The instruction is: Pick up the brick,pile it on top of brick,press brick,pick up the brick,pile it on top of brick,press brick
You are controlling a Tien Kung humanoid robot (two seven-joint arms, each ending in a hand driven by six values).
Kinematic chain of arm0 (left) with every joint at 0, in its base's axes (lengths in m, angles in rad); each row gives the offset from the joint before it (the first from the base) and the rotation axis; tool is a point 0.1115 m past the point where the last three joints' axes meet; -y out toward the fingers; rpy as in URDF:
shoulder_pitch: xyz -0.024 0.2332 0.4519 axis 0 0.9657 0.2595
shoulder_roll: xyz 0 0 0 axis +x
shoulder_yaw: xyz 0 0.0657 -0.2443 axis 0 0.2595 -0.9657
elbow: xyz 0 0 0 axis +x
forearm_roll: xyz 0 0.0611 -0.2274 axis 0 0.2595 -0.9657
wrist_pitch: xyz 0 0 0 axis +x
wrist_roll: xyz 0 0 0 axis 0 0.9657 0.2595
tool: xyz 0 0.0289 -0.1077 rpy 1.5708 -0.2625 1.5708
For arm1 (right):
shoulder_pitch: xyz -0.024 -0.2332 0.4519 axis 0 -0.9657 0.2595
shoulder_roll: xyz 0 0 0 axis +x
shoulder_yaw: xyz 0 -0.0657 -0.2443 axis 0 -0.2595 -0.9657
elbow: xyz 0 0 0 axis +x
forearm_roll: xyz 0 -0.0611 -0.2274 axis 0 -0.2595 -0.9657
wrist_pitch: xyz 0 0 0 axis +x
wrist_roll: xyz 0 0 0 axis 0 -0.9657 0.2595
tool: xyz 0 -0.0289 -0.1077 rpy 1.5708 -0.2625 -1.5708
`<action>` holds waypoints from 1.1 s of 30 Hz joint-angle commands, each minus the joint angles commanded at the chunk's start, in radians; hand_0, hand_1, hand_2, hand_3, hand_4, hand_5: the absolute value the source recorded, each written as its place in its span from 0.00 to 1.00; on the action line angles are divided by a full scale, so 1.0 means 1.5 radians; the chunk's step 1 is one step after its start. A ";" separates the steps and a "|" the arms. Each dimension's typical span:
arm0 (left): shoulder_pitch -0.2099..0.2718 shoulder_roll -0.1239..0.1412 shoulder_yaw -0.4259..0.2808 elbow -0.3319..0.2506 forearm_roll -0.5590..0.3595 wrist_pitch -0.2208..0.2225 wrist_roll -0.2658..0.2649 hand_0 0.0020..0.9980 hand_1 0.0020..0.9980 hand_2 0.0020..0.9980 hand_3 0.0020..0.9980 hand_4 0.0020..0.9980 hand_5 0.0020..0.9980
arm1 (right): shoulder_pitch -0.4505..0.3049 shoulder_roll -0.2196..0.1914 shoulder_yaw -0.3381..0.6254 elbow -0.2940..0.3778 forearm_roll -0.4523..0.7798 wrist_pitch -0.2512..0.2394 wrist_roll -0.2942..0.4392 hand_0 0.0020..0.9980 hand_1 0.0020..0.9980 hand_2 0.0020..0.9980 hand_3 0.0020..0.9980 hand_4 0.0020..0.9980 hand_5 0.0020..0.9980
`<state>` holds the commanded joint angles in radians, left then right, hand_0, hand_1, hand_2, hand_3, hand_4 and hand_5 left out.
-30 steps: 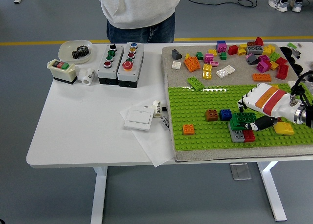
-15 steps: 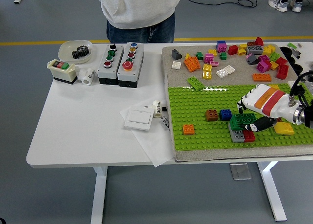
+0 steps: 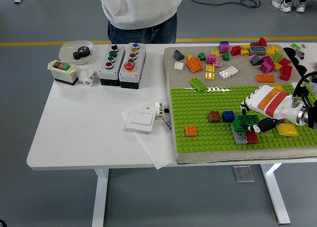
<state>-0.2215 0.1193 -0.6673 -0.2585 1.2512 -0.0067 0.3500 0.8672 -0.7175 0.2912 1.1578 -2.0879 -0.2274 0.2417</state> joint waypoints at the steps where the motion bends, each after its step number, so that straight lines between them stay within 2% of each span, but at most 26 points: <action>1: 0.000 0.000 0.000 0.000 0.000 0.000 0.000 0.76 0.76 0.77 0.60 0.67 0.60 | 0.000 0.000 0.000 0.000 0.000 0.000 0.000 0.29 0.45 0.53 0.53 0.76 0.52; 12: 0.000 0.000 -0.002 0.000 0.003 0.000 0.000 0.76 0.76 0.77 0.60 0.67 0.60 | 0.001 0.000 0.003 0.001 -0.001 -0.002 0.005 0.29 0.45 0.53 0.53 0.76 0.52; 17: 0.000 0.000 -0.001 0.000 0.003 0.001 0.000 0.76 0.76 0.77 0.60 0.67 0.60 | 0.000 0.000 0.005 -0.001 -0.003 -0.007 0.007 0.30 0.46 0.55 0.54 0.77 0.50; 18: 0.000 -0.001 -0.001 0.000 0.003 0.001 0.000 0.76 0.76 0.77 0.60 0.67 0.60 | -0.001 0.000 0.006 -0.002 -0.002 -0.007 0.008 0.32 0.49 0.60 0.58 0.80 0.50; 33: 0.004 -0.002 -0.007 0.000 0.011 0.000 0.002 0.76 0.76 0.77 0.60 0.67 0.60 | -0.003 0.001 0.007 -0.001 -0.009 0.001 0.010 0.32 0.49 0.62 0.60 0.82 0.49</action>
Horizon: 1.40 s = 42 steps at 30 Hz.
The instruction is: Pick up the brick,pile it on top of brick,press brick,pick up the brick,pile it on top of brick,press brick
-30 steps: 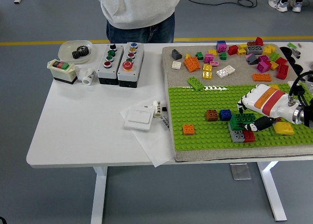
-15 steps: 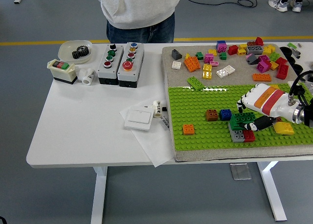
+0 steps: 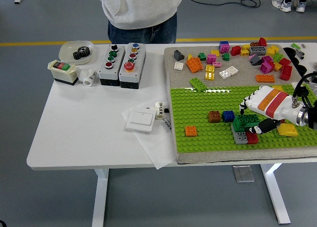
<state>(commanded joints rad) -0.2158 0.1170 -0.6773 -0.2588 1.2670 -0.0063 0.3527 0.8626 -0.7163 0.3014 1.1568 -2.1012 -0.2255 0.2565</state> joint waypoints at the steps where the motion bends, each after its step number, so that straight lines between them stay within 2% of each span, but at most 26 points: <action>1: 0.000 0.000 0.000 0.000 0.001 0.000 0.000 0.76 0.76 0.77 0.60 0.67 0.60 | 0.000 0.000 0.000 0.000 0.000 0.000 0.000 0.32 0.49 0.62 0.60 0.82 0.49; 9: 0.002 0.000 -0.003 0.000 0.006 -0.001 0.001 0.76 0.76 0.77 0.60 0.67 0.60 | -0.005 -0.005 0.017 0.009 -0.001 0.002 0.003 0.32 0.48 0.62 0.61 0.83 0.49; 10: 0.002 0.000 -0.003 0.000 0.006 -0.001 0.001 0.76 0.76 0.77 0.60 0.67 0.60 | -0.005 -0.005 0.019 0.010 -0.002 0.003 0.003 0.33 0.49 0.64 0.66 0.89 0.49; 21: 0.002 0.000 -0.001 0.000 0.004 -0.001 0.000 0.76 0.76 0.77 0.60 0.67 0.60 | -0.010 -0.010 0.038 0.020 -0.005 0.024 0.009 0.33 0.50 0.65 0.70 0.93 0.50; 22: 0.002 0.000 -0.001 0.000 0.003 -0.001 0.000 0.76 0.76 0.77 0.60 0.67 0.60 | -0.010 -0.010 0.038 0.021 -0.005 0.025 0.009 0.33 0.51 0.66 0.80 1.00 0.55; 27: 0.001 0.000 0.000 0.000 0.003 -0.001 0.000 0.76 0.76 0.77 0.60 0.67 0.60 | -0.012 -0.013 0.045 0.026 -0.005 0.031 0.010 0.33 0.51 0.66 0.80 1.00 0.55; 28: 0.001 0.000 0.000 0.000 0.003 -0.001 0.000 0.76 0.76 0.77 0.60 0.67 0.60 | -0.013 -0.014 0.049 0.028 -0.005 0.033 0.010 0.41 0.55 0.71 0.84 1.00 0.60; 33: 0.001 0.000 0.000 0.001 0.003 -0.001 -0.001 0.76 0.76 0.77 0.60 0.67 0.60 | -0.032 -0.025 0.092 0.053 0.014 0.051 0.013 0.41 0.55 0.71 0.84 1.00 0.60; 34: 0.001 0.000 0.000 0.001 0.003 -0.001 -0.001 0.76 0.76 0.77 0.60 0.67 0.60 | -0.039 -0.028 0.106 0.061 0.020 0.057 0.013 0.58 0.62 0.75 0.85 1.00 0.63; 39: 0.000 0.001 0.003 0.001 0.000 0.001 -0.002 0.76 0.76 0.77 0.60 0.67 0.60 | -0.084 -0.044 0.176 0.101 0.075 0.083 0.016 0.58 0.62 0.75 0.85 1.00 0.63; 40: 0.000 0.001 0.003 0.001 0.000 0.001 -0.002 0.76 0.76 0.77 0.60 0.67 0.60 | -0.093 -0.048 0.190 0.109 0.092 0.089 0.016 0.77 0.76 0.80 0.84 1.00 0.63; 42: 0.000 0.001 0.002 0.001 0.001 0.001 -0.002 0.76 0.76 0.77 0.60 0.67 0.60 | -0.115 -0.056 0.217 0.127 0.130 0.101 0.014 0.77 0.76 0.80 0.84 1.00 0.63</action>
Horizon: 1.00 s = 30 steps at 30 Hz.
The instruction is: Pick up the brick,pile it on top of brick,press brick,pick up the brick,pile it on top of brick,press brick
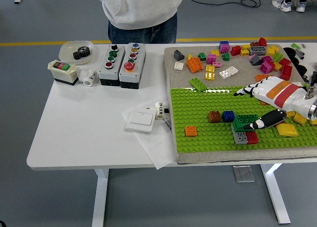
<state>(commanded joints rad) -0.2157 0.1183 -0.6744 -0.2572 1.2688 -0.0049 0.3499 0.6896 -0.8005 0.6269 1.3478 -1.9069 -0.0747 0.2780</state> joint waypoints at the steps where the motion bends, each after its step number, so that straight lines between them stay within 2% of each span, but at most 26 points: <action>1: 0.000 0.000 0.000 0.000 0.001 0.000 0.000 0.76 0.76 0.77 0.60 0.67 0.60 | -0.009 -0.003 0.010 0.006 0.015 0.005 -0.001 0.77 0.76 0.80 0.84 1.00 0.63; 3: 0.000 0.000 -0.001 0.000 0.002 0.000 0.000 0.76 0.76 0.77 0.60 0.67 0.60 | -0.030 -0.008 0.032 0.019 0.054 0.022 -0.005 0.77 0.76 0.80 0.84 1.00 0.63; 4: 0.000 0.000 -0.002 0.000 0.002 0.000 0.000 0.76 0.76 0.77 0.60 0.67 0.59 | -0.034 -0.009 0.037 0.022 0.066 0.026 -0.006 0.80 0.78 0.80 0.81 0.91 0.56; 9: 0.001 -0.001 -0.003 0.001 0.004 0.001 -0.001 0.76 0.76 0.77 0.60 0.67 0.59 | -0.084 -0.023 0.094 0.050 0.129 0.051 -0.013 0.80 0.78 0.80 0.81 0.91 0.56; 10: 0.001 -0.001 -0.003 0.001 0.004 0.001 -0.001 0.76 0.76 0.77 0.60 0.67 0.60 | -0.089 -0.025 0.100 0.053 0.132 0.052 -0.013 0.80 0.77 0.78 0.71 0.87 0.56; 11: 0.001 -0.001 -0.004 0.001 0.004 0.001 -0.002 0.76 0.76 0.77 0.60 0.67 0.60 | -0.101 -0.029 0.113 0.059 0.134 0.059 -0.015 0.80 0.77 0.78 0.71 0.87 0.56; 15: 0.002 -0.001 -0.006 0.002 0.008 0.000 -0.002 0.76 0.76 0.77 0.60 0.67 0.60 | -0.126 -0.035 0.134 0.072 0.126 0.066 -0.014 0.80 0.77 0.78 0.71 0.87 0.56; 16: 0.002 -0.002 -0.006 0.002 0.008 0.000 -0.002 0.76 0.76 0.77 0.60 0.67 0.59 | -0.131 -0.035 0.137 0.075 0.124 0.067 -0.014 0.78 0.76 0.77 0.67 0.85 0.57; 18: 0.003 -0.002 -0.007 0.002 0.009 0.000 -0.002 0.76 0.76 0.77 0.60 0.67 0.59 | -0.139 -0.037 0.139 0.081 0.119 0.068 -0.013 0.78 0.76 0.77 0.67 0.85 0.57; 30: 0.008 -0.003 -0.012 0.001 0.020 -0.003 -0.001 0.76 0.76 0.77 0.60 0.67 0.59 | -0.158 -0.034 0.119 0.098 0.070 0.060 -0.012 0.76 0.74 0.77 0.67 0.84 0.57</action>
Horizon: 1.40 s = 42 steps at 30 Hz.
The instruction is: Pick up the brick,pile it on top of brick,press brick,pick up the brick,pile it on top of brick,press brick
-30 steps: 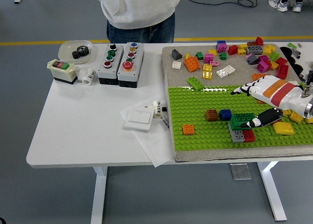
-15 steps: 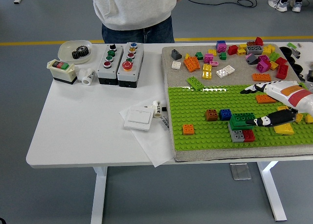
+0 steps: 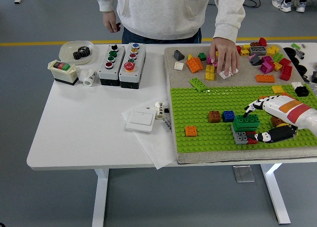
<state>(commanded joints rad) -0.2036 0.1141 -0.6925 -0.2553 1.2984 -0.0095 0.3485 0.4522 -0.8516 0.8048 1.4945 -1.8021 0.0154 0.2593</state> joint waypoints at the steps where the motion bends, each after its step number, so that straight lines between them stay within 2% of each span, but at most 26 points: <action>1: 0.000 0.000 0.000 0.000 0.001 0.000 0.000 0.76 0.76 0.77 0.60 0.67 0.59 | 0.001 0.001 -0.003 -0.001 -0.001 0.000 0.000 0.76 0.74 0.77 0.67 0.84 0.57; 16: 0.000 0.000 -0.001 -0.001 0.005 -0.003 0.001 0.76 0.76 0.77 0.60 0.67 0.59 | 0.010 0.016 -0.029 -0.030 -0.007 0.005 -0.002 0.76 0.73 0.77 0.67 0.85 0.57; 42: -0.006 0.000 0.005 -0.001 -0.002 -0.001 0.001 0.76 0.76 0.77 0.60 0.67 0.60 | 0.014 0.028 -0.035 -0.055 -0.014 0.009 -0.005 0.76 0.73 0.76 0.68 0.86 0.57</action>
<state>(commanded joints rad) -0.2120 0.1141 -0.6855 -0.2570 1.2947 -0.0115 0.3493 0.4739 -0.8097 0.7526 1.4121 -1.8234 0.0293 0.2518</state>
